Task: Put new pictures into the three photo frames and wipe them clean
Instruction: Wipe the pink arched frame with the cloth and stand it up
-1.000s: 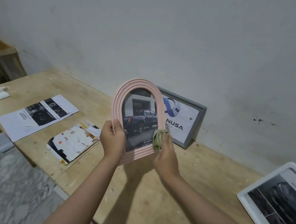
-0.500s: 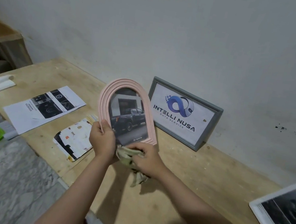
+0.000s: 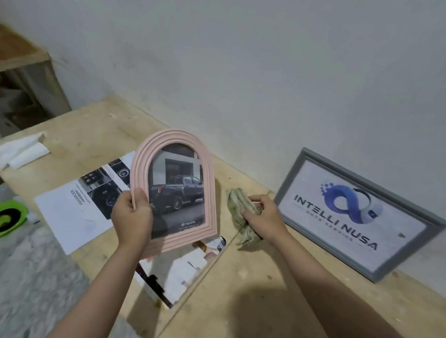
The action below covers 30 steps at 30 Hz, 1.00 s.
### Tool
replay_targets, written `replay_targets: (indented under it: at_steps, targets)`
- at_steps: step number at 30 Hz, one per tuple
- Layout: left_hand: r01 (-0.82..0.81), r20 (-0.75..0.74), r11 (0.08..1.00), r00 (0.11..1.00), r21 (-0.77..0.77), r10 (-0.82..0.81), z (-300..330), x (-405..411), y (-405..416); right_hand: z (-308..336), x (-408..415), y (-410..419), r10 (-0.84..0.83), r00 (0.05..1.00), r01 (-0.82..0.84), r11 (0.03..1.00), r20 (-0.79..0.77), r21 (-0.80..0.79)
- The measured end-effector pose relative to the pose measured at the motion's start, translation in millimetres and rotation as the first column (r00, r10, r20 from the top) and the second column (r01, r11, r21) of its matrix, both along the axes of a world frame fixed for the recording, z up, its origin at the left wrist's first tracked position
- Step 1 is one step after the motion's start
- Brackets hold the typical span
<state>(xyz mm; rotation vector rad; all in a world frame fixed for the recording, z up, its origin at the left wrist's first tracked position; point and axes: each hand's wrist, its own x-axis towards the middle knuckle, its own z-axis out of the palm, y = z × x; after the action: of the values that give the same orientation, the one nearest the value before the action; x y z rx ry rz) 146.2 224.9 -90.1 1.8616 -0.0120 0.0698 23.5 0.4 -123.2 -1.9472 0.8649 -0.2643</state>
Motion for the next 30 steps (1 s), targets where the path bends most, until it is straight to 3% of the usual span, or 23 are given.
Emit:
replay_targets:
  at_steps: [6, 13, 19, 25, 27, 30]
  targets:
    - [0.067, -0.066, 0.997, 0.996, 0.034, -0.065, -9, 75, 11, -22, 82, -33, 0.015, 0.996, -0.030, 0.986, -0.090, -0.166]
    - [0.107, -0.157, 0.993, 0.981, -0.051, -0.114, -21, 109, 1, -46, 126, -64, 0.061, 0.985, -0.119, 0.919, -0.162, -0.376]
    - [0.159, -0.196, 0.976, 0.963, -0.148, -0.187, -33, 126, -11, -76, 138, -72, -0.073, 0.975, -0.057, 0.829, -0.208, -0.556]
    - [0.182, -0.247, 0.970, 0.944, -0.162, -0.219, -36, 125, -22, -83, 140, -76, -0.002, 0.906, -0.289, 0.728, -0.424, -0.621]
    - [0.194, -0.243, 0.967, 0.942, -0.165, -0.230, -37, 124, -26, -77, 136, -76, 0.002, 0.919, -0.272, 0.729, -0.395, -0.628]
    - [0.222, -0.251, 0.959, 0.932, -0.175, -0.262, -36, 124, -30, -59, 127, -66, 0.002, 0.978, -0.134, 0.775, -0.210, -0.617]
